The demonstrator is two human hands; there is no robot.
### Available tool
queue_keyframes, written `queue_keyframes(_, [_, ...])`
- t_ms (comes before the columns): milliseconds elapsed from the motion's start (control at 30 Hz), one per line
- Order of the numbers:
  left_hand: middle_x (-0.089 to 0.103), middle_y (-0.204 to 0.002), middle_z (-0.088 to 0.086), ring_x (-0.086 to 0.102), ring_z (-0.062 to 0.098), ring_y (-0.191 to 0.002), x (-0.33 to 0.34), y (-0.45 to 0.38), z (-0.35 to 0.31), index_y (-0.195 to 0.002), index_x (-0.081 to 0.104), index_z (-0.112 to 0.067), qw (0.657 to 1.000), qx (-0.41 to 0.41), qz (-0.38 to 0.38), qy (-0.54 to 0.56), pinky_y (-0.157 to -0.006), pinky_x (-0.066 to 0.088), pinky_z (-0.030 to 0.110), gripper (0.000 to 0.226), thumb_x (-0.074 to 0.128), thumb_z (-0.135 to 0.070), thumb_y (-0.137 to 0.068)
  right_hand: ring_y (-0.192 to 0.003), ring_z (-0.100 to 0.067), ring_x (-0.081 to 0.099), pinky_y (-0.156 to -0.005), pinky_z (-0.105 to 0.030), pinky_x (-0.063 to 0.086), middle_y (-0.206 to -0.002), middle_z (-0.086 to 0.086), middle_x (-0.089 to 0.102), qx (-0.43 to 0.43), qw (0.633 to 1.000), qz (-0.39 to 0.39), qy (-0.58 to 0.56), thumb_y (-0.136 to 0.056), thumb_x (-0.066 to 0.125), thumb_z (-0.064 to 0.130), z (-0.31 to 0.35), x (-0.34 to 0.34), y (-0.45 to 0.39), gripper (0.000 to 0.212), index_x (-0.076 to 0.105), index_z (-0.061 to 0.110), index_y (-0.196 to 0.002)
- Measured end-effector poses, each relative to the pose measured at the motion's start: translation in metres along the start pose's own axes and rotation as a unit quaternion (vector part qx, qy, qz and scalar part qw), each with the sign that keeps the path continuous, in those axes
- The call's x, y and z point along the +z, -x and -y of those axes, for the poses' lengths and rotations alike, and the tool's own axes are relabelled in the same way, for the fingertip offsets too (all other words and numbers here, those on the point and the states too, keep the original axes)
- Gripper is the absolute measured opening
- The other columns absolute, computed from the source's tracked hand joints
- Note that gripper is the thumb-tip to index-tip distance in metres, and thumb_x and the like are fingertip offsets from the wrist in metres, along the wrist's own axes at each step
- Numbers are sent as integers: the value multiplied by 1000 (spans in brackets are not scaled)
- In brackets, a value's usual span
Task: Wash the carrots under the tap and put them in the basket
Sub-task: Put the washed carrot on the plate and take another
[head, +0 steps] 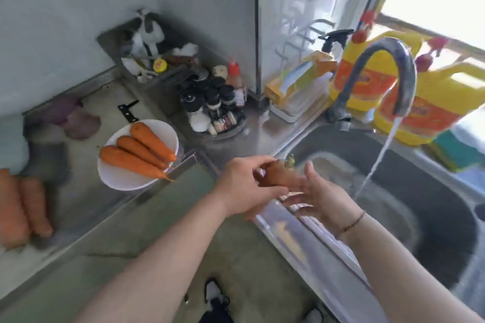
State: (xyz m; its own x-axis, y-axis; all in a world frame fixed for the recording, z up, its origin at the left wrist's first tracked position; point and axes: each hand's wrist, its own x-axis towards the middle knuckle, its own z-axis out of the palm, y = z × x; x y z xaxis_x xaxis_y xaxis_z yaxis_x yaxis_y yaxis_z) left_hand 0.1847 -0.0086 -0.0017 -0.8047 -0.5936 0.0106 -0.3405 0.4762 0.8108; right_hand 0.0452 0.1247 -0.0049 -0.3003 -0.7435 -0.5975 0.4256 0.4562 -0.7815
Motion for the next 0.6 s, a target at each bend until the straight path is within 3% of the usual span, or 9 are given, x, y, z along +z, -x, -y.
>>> queue_keyframes(133, [69,-87,-17,63,-10,-79,69,-15,-44,-97,67,-29,991,-60,25,113,-77,48,11,38,91,-24,-68,-86,-23,63,-68,-29,48,-96,-1,76,-23,996,-61,54,-100,32,54,-20,-69,30,57,76,17,-97])
queue_keyframes(267, [74,-91,-4,69,15,-89,129,-32,-61,-97,69,-18,952,-147,-8,268,-83,59,34,33,87,-26,-71,-80,-13,68,-75,-33,49,-90,3,77,-13,992,-76,103,-102,31,52,-32,-116,48,52,75,23,-99])
queue_keyframes(367, [72,-106,8,71,24,-93,160,-44,-73,-112,64,-12,894,-221,-40,389,-72,60,33,31,78,-14,-85,-75,-16,69,-79,-42,58,-86,-4,76,-34,986,-88,136,-97,56,41,-40,-140,51,25,72,22,-101])
queue_keyframes(500, [69,-116,10,70,32,-102,187,-59,-71,-122,61,-20,866,-264,-42,423,-70,60,32,33,71,-22,-91,-55,-5,65,-54,-27,53,-67,3,72,-60,956,-148,245,-87,71,29,-49,-161,45,8,72,27,-94])
queue_keyframes(600, [71,-116,10,71,30,-103,198,-69,-64,-125,63,-20,859,-285,-17,424,-85,59,38,32,67,-26,-94,-63,-12,69,-63,-33,57,-68,4,72,-52,948,-162,270,-85,72,29,-57,-180,39,3,72,32,-88])
